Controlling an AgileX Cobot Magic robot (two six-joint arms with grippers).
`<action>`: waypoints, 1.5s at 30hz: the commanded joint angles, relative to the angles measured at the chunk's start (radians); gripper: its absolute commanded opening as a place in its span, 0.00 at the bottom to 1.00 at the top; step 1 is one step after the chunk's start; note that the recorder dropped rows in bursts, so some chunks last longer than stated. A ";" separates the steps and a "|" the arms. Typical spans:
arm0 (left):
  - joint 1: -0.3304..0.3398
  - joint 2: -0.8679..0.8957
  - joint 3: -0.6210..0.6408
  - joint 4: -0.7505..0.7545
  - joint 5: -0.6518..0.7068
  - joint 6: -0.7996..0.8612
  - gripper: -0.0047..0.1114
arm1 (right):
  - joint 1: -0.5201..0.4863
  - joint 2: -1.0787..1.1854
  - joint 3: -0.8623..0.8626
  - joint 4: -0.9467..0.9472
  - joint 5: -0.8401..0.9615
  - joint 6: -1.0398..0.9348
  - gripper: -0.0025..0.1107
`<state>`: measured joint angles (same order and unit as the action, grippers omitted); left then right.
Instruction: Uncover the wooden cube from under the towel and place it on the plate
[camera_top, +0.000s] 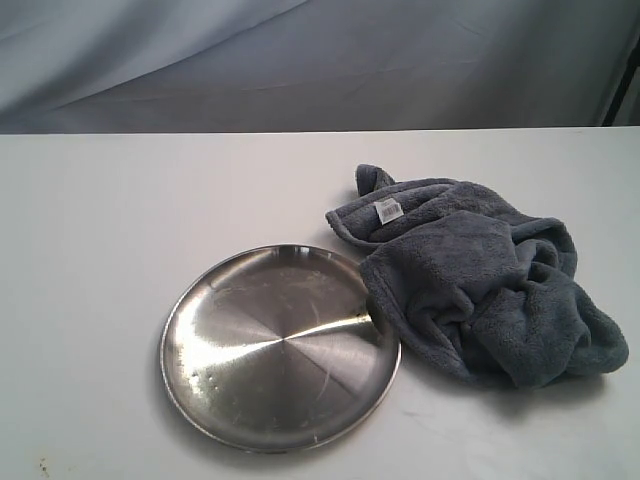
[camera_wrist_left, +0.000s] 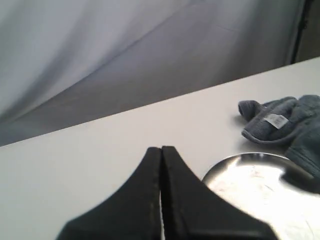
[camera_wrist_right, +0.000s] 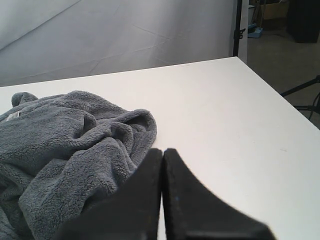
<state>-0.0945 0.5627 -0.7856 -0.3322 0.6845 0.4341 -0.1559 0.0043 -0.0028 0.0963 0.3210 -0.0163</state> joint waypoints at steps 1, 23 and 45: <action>-0.112 0.090 -0.023 0.003 0.008 0.038 0.04 | -0.004 -0.004 0.003 0.003 -0.002 -0.003 0.02; -0.675 0.628 -0.253 0.463 0.242 -0.351 0.04 | -0.004 -0.004 0.003 0.003 -0.002 -0.003 0.02; -0.962 1.470 -1.123 0.218 0.537 -0.272 0.04 | -0.004 -0.004 0.003 0.003 -0.002 -0.003 0.02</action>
<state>-1.0504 1.9846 -1.8561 -0.0714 1.2151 0.1462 -0.1559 0.0043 -0.0028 0.0963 0.3210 -0.0163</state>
